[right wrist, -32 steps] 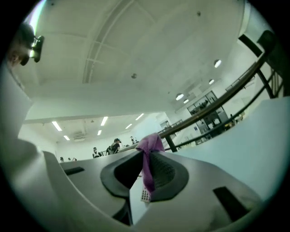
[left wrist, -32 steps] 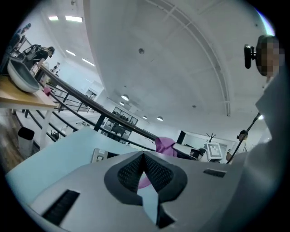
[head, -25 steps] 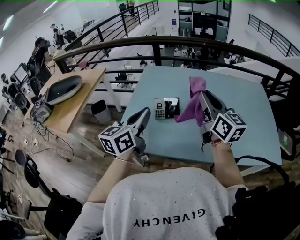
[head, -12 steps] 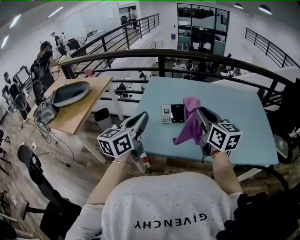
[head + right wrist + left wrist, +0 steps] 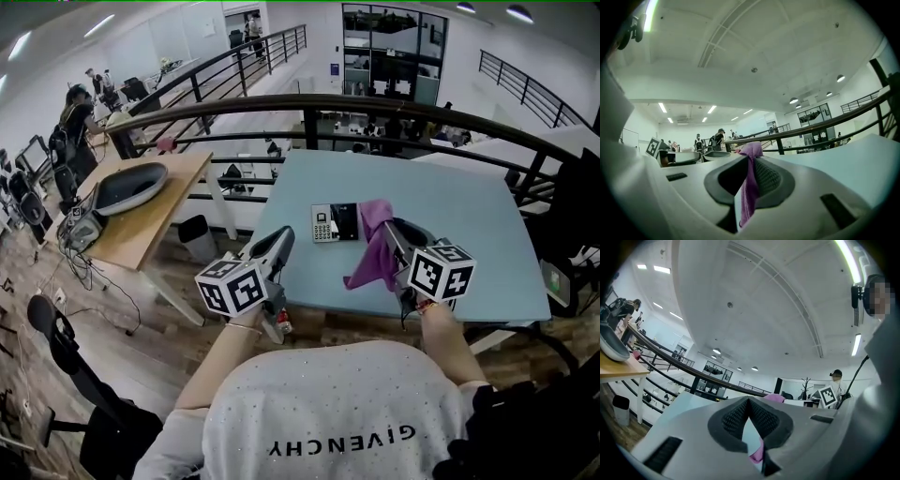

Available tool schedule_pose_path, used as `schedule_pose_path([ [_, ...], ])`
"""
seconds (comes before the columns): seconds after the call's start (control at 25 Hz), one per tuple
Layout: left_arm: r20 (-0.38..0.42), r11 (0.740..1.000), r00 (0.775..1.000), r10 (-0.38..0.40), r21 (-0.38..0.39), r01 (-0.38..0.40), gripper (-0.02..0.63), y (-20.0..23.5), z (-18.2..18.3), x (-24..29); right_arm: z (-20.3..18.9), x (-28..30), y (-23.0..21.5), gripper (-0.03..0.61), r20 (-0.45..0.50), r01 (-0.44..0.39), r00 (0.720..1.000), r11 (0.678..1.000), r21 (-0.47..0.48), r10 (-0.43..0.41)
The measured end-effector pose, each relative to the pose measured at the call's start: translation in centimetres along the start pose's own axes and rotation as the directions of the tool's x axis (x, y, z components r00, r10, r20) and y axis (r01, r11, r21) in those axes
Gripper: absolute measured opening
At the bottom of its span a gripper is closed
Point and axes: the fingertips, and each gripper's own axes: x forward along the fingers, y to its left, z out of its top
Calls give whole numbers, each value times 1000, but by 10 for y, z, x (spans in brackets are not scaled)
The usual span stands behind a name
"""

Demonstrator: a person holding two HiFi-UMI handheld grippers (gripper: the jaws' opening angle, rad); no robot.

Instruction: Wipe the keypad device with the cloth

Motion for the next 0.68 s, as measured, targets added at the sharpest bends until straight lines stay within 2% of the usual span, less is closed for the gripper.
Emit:
schedule_pose_path([
  [0.24, -20, 1000, 1000, 12, 3, -12, 0, -3, -12, 25, 2, -1, -29, 38, -6, 5, 1000, 1000, 16, -4],
  [0.68, -10, 999, 999, 34, 1, -34, 0, 4, -20, 75, 3, 20, -79, 38, -42, 1, 999, 1000, -4, -1],
])
